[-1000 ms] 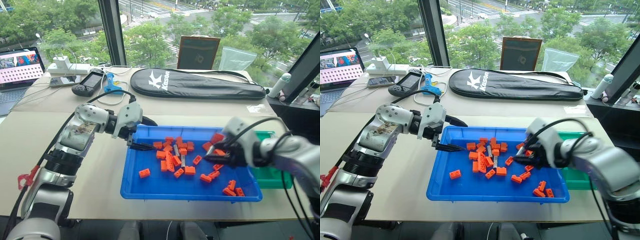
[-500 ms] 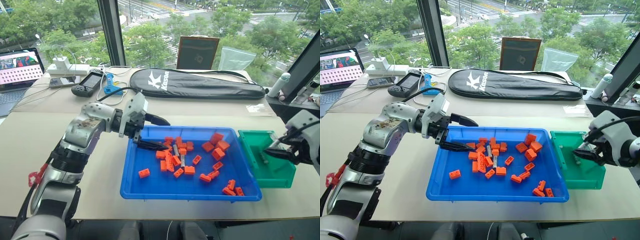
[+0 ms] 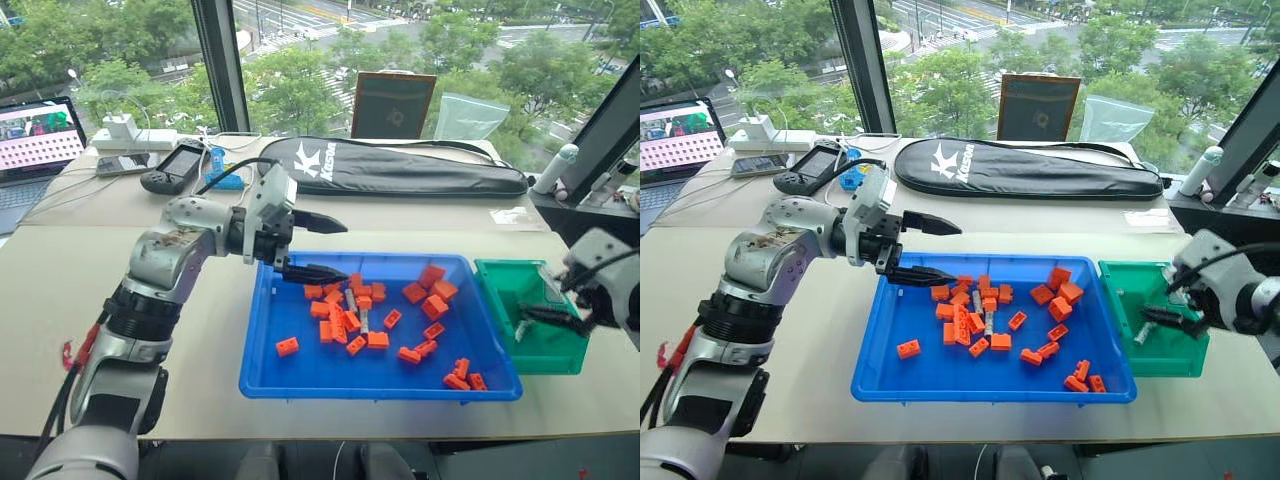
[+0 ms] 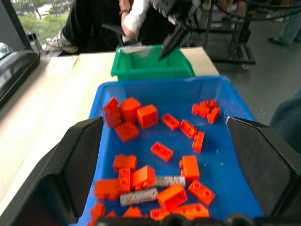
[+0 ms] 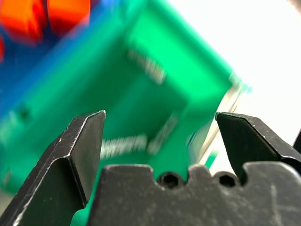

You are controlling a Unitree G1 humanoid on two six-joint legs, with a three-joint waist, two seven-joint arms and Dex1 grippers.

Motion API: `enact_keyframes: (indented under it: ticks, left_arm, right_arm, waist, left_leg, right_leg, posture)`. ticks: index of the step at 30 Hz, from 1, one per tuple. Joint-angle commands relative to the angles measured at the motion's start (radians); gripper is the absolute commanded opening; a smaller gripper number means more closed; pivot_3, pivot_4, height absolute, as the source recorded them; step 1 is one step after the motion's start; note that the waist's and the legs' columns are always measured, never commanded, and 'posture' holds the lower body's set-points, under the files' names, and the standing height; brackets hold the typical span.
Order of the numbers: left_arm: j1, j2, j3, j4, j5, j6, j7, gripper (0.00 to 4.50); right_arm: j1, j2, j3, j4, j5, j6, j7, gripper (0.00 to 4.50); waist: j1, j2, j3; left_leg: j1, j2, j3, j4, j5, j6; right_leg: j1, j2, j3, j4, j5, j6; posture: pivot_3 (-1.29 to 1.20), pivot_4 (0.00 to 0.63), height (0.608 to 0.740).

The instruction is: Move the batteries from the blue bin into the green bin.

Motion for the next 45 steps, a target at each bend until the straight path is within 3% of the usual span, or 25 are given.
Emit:
enact_keyframes:
  ticks: [1, 3, 10, 16, 23, 26, 36, 41, 45]
  left_arm:
    - [-0.003, 0.038, 0.019, 0.015, 0.022, -0.023, -0.002, 4.5]
    - [0.0, 0.047, 0.02, 0.017, 0.024, -0.027, -0.006, 4.5]
    - [0.02, 0.084, 0.009, 0.011, 0.044, -0.027, -0.011, 4.5]
    - [0.027, 0.095, -0.008, 0.011, 0.083, -0.052, -0.013, 4.5]
    - [0.027, 0.093, 0.0, 0.01, 0.081, -0.048, -0.009, 4.5]
    - [0.025, 0.089, -0.004, 0.014, 0.086, -0.053, -0.006, 4.5]
    - [0.012, 0.071, -0.01, 0.033, 0.104, -0.079, -0.004, 4.5]
    - [0.011, 0.062, -0.01, 0.04, 0.113, -0.088, -0.005, 4.5]
    - [0.01, 0.052, -0.013, 0.043, 0.118, -0.094, -0.003, 4.5]
  right_arm:
    - [-0.101, 0.095, 0.098, -0.184, 0.131, 0.09, 0.018, 4.43]
    - [-0.131, 0.125, 0.128, -0.222, 0.155, 0.128, 0.01, 4.43]
    - [-0.282, 0.369, 0.466, -0.188, 0.047, 0.117, -0.081, 4.43]
    - [-0.34, 0.457, 0.578, -0.053, -0.06, 0.072, -0.111, 4.43]
    - [-0.324, 0.478, 0.581, -0.015, -0.098, 0.078, -0.112, 4.43]
    - [-0.313, 0.493, 0.58, 0.003, -0.112, 0.075, -0.121, 3.84]
    - [-0.295, 0.508, 0.556, -0.004, -0.131, 0.067, -0.127, 0.42]
    - [-0.326, 0.48, 0.47, -0.061, -0.099, 0.091, -0.118, 0.39]
    - [-0.315, 0.387, 0.41, -0.079, -0.106, 0.107, -0.097, 0.39]
  waist:
    - [0.002, 0.0, 0.0]
    - [0.008, 0.0, 0.0]
    - [0.015, 0.0, 0.0]
    - [0.018, 0.0, 0.0]
    - [0.015, 0.0, 0.0]
    - [0.014, 0.0, 0.0]
    - [0.014, 0.0, 0.0]
    - [0.015, 0.0, 0.0]
    - [0.017, 0.0, 0.0]
  left_leg:
    - [0.0, 0.001, -0.001, 0.0, 0.0, 0.0]
    - [0.0, 0.002, -0.001, 0.0, 0.0, 0.0]
    - [-0.002, 0.001, 0.0, 0.001, 0.0, 0.0]
    - [-0.003, 0.0, 0.001, 0.002, 0.0, 0.0]
    - [-0.003, 0.001, 0.0, 0.001, 0.0, 0.0]
    - [-0.003, 0.001, 0.0, 0.001, 0.0, 0.0]
    - [-0.002, 0.001, 0.0, 0.001, 0.0, 0.0]
    - [-0.003, 0.001, 0.0, 0.001, 0.0, 0.0]
    - [-0.003, 0.001, 0.0, 0.001, 0.0, 0.0]
  right_leg:
    - [0.0, 0.001, -0.001, 0.0, 0.0, 0.0]
    - [0.0, 0.002, 0.0, 0.0, 0.0, 0.0]
    - [-0.001, 0.0, -0.001, 0.0, 0.0, 0.0]
    - [-0.002, 0.0, -0.001, 0.0, 0.0, 0.0]
    - [-0.002, 0.0, -0.002, 0.0, 0.0, 0.0]
    - [-0.001, 0.0, -0.002, 0.001, 0.0, 0.0]
    - [-0.001, 0.0, -0.002, 0.001, 0.0, 0.0]
    - [-0.001, 0.0, -0.002, 0.001, 0.0, 0.0]
    - [-0.001, 0.0, -0.002, 0.001, 0.0, 0.0]
  posture:
    - [0.0, 0.15, 0.734]
    - [0.0, 0.15, 0.734]
    - [0.0, 0.15, 0.734]
    - [0.0, 0.15, 0.734]
    - [0.0, 0.15, 0.734]
    - [0.0, 0.15, 0.734]
    - [0.0, 0.15, 0.734]
    - [0.0, 0.15, 0.734]
    - [0.0, 0.15, 0.734]
